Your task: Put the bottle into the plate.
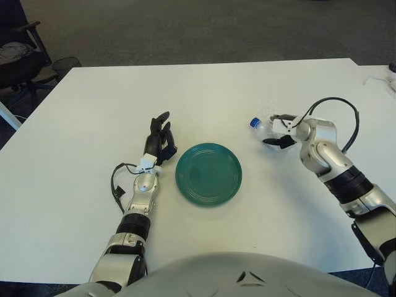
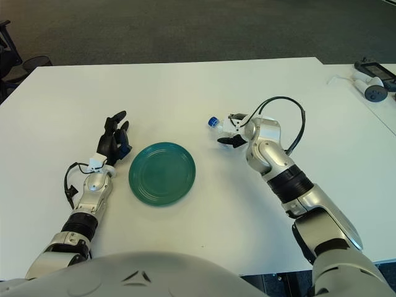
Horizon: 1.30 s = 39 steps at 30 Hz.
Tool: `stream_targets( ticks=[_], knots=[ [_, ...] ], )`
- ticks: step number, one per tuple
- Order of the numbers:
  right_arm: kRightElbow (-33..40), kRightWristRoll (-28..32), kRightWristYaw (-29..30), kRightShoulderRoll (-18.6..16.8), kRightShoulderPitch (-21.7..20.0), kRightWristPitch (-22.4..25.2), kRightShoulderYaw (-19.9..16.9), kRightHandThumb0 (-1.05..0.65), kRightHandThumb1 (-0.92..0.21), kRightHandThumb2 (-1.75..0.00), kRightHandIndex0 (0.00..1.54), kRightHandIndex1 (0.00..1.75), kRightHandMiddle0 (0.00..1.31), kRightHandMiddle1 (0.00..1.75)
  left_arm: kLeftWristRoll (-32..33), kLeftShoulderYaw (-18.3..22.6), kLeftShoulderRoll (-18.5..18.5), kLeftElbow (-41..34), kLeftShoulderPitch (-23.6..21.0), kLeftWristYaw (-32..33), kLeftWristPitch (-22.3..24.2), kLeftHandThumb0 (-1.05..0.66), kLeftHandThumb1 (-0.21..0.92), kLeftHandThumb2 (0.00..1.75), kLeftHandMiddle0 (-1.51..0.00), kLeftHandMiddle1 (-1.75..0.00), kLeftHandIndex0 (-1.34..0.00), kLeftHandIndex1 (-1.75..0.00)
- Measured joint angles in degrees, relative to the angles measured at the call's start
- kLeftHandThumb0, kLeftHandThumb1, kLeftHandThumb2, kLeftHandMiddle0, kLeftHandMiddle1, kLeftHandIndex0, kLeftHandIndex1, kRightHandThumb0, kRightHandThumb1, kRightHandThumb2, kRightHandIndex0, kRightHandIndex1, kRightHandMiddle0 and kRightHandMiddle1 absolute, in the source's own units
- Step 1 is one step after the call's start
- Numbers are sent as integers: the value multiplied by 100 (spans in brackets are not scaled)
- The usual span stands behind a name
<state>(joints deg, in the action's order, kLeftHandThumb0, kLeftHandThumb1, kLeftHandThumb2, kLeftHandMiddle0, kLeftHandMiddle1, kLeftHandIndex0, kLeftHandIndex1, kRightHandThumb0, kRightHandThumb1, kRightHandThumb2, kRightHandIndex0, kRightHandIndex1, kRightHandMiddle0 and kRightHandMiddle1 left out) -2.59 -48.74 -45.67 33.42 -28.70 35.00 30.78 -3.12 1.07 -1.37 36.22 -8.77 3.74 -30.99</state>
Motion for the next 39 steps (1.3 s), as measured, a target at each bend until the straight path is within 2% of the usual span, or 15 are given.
stream_targets(
  ticks=[5,9,21,39],
  knots=[
    [-411,3,485,-214,257,-186,67,-105,-92,-63,0,0,0,0,-3,2,13,0,-2,24,25,-87,92,95,-39,-1,0,-80],
    [-567,22,760,-270,282,-348,22,-105,-92,-64,0,0,0,0,-22,3,24,-2,5,34,52,-86,92,95,-39,-1,0,-80],
    [-649,35,809,-270,292,-645,-22,-105,-92,-64,0,0,0,0,-33,3,47,-16,11,103,50,-86,92,94,-39,-1,0,-80],
    [-1121,68,1220,-362,247,-1005,-102,-105,-92,-65,0,0,0,0,-32,8,62,-21,22,123,31,-86,92,94,-40,-1,0,-83]
  ],
)
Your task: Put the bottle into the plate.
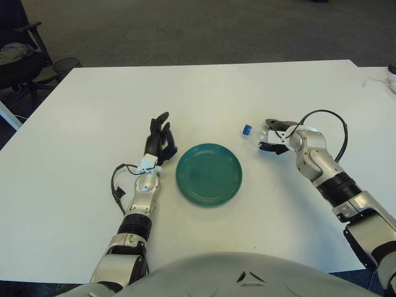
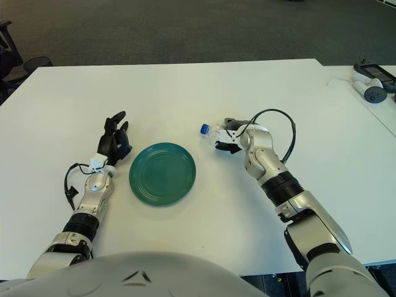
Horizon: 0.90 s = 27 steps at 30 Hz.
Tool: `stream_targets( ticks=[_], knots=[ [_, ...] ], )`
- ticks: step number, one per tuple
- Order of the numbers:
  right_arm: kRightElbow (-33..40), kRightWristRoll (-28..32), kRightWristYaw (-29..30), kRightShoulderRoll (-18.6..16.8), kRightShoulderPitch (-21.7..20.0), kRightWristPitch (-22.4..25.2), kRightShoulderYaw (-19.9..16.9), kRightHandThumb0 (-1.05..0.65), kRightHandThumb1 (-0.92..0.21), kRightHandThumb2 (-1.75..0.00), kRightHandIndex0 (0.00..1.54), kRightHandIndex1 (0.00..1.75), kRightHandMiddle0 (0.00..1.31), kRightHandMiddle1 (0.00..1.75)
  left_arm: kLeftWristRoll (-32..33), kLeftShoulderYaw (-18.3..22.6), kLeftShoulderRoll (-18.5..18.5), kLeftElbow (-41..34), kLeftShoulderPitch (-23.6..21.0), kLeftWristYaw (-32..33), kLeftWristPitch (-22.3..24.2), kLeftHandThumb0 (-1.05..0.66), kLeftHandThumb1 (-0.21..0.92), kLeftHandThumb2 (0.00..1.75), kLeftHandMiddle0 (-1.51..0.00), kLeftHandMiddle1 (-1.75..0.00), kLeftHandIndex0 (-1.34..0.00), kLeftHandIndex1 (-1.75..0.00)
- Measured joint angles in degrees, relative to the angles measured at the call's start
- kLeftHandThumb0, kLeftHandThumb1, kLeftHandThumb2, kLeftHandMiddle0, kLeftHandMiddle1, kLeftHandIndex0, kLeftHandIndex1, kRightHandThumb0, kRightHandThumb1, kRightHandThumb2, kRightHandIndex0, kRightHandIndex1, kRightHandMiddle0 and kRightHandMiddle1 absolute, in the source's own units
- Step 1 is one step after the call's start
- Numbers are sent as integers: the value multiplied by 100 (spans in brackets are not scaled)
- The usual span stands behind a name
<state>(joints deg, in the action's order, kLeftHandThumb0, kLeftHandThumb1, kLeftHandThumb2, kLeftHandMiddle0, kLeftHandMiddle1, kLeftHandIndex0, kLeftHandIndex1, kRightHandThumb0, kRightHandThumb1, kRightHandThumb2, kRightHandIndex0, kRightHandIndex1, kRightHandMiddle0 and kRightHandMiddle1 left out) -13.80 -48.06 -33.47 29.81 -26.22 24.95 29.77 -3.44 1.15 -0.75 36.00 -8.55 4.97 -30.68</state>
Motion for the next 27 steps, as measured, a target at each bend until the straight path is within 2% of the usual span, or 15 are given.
stream_targets(
  ticks=[11,21,27],
  knots=[
    [-148,-4,-8,59,-71,-269,29,-105,-92,-59,0,0,0,0,21,1,9,-24,23,0,-20,-85,92,94,-41,-1,0,-82],
    [-246,-99,-46,337,-188,-873,246,-105,-92,-37,0,0,0,0,73,0,9,-37,37,-43,-42,-85,92,94,-42,-2,0,-84],
    [-182,-427,94,537,-179,-1239,431,-105,-92,-27,0,0,0,0,79,-1,21,-121,93,-58,-23,-85,92,93,-42,-2,0,-83]
  ],
)
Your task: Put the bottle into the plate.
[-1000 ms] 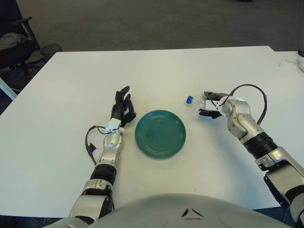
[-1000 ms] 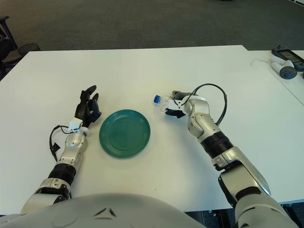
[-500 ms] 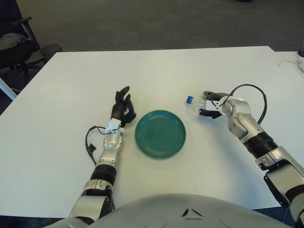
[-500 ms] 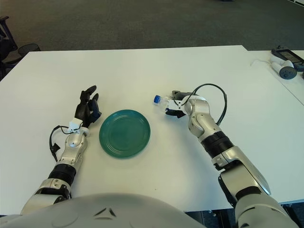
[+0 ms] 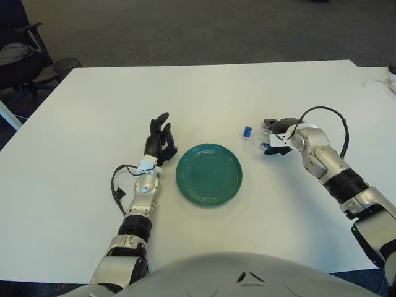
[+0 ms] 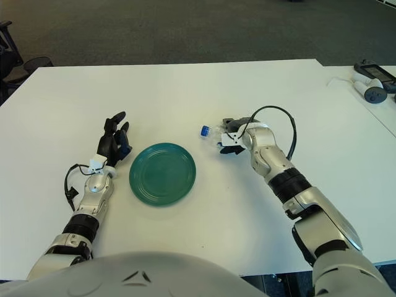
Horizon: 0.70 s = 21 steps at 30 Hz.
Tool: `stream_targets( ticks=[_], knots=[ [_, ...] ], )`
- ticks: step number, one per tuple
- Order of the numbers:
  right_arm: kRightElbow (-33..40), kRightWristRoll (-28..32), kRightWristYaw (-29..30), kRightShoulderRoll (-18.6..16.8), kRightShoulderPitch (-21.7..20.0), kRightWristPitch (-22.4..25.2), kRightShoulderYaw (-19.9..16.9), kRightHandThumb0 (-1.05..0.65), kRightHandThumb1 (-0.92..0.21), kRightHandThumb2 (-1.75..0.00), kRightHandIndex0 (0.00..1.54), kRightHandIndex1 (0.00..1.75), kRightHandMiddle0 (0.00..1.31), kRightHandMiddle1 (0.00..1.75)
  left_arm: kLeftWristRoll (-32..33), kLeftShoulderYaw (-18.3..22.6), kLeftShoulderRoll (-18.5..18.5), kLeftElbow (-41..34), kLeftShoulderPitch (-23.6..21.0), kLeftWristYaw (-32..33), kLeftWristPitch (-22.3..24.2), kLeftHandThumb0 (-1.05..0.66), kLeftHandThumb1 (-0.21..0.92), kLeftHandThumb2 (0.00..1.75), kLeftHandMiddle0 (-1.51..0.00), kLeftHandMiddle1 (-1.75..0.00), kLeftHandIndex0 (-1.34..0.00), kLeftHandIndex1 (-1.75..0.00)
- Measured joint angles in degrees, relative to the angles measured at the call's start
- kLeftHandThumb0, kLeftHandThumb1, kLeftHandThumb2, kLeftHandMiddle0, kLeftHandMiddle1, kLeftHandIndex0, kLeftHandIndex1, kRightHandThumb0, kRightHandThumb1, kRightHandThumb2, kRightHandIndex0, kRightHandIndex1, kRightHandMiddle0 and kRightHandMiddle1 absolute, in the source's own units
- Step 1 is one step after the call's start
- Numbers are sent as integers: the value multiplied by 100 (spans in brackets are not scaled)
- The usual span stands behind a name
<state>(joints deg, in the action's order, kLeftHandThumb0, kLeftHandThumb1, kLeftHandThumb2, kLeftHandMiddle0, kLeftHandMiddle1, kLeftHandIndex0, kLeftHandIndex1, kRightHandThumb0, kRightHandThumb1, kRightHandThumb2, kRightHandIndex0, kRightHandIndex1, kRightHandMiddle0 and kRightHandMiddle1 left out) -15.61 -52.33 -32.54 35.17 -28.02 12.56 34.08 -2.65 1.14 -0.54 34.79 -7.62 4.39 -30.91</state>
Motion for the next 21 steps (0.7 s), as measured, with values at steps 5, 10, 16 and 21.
stream_targets(
  ticks=[5,10,16,21],
  knots=[
    [111,-483,37,197,4,-196,217,-105,-92,-23,0,0,0,0,0,-1,11,-75,54,-7,16,-85,92,93,-42,-2,0,-83],
    [176,-884,128,263,21,-225,341,-105,-92,-22,0,0,0,0,-1,0,16,-135,101,-8,38,-85,92,93,-42,-2,0,-84],
    [243,-1476,271,337,30,-245,531,-105,-92,-23,0,0,0,0,0,0,24,-198,138,-44,62,-85,92,93,-41,-1,0,-82],
    [279,-1824,409,377,73,-255,595,-103,-92,-24,0,0,0,0,-1,0,31,-261,181,-52,85,-85,92,93,-41,-1,0,-82]
  ],
)
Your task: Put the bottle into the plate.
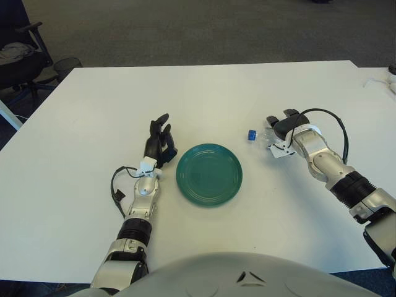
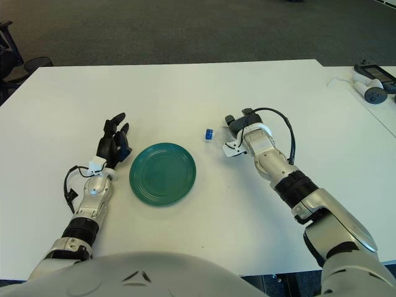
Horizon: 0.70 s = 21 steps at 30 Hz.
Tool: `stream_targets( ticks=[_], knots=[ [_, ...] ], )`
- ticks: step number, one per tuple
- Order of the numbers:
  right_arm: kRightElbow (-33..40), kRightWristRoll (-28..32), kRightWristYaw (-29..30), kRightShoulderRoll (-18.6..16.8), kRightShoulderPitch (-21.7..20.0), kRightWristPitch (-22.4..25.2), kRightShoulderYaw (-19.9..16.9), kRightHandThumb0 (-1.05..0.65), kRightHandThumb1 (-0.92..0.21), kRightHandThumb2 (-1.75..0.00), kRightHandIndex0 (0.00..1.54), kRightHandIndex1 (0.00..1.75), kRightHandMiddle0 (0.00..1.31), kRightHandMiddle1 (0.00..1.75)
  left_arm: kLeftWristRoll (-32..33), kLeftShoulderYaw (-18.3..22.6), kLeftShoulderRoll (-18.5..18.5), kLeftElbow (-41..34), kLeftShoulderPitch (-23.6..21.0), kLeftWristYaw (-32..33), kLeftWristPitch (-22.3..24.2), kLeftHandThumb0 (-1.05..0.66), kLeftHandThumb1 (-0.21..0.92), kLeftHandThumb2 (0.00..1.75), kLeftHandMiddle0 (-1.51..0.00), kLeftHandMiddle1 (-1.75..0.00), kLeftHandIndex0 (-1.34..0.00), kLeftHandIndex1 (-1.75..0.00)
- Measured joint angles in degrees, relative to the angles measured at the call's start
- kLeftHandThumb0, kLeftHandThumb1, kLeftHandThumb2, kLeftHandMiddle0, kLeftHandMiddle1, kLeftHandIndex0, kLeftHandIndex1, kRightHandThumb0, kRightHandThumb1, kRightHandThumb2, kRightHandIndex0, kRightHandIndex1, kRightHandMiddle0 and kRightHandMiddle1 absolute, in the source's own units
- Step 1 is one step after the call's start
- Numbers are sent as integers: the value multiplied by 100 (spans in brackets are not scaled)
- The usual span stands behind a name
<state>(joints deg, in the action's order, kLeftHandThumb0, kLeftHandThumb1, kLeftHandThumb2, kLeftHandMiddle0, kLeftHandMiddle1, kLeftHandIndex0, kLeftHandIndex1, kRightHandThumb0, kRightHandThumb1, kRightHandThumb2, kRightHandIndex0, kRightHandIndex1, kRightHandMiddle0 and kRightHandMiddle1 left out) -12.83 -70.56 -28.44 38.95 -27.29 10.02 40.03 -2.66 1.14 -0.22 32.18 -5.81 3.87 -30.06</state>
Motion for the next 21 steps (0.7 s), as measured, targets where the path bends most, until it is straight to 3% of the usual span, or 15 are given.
stream_targets(
  ticks=[21],
  knots=[
    [-32,-139,108,-86,112,-16,-158,-100,-92,-27,1,1,0,0,3,2,24,-92,73,-11,23,-85,92,93,-41,-1,0,-82]
  ],
)
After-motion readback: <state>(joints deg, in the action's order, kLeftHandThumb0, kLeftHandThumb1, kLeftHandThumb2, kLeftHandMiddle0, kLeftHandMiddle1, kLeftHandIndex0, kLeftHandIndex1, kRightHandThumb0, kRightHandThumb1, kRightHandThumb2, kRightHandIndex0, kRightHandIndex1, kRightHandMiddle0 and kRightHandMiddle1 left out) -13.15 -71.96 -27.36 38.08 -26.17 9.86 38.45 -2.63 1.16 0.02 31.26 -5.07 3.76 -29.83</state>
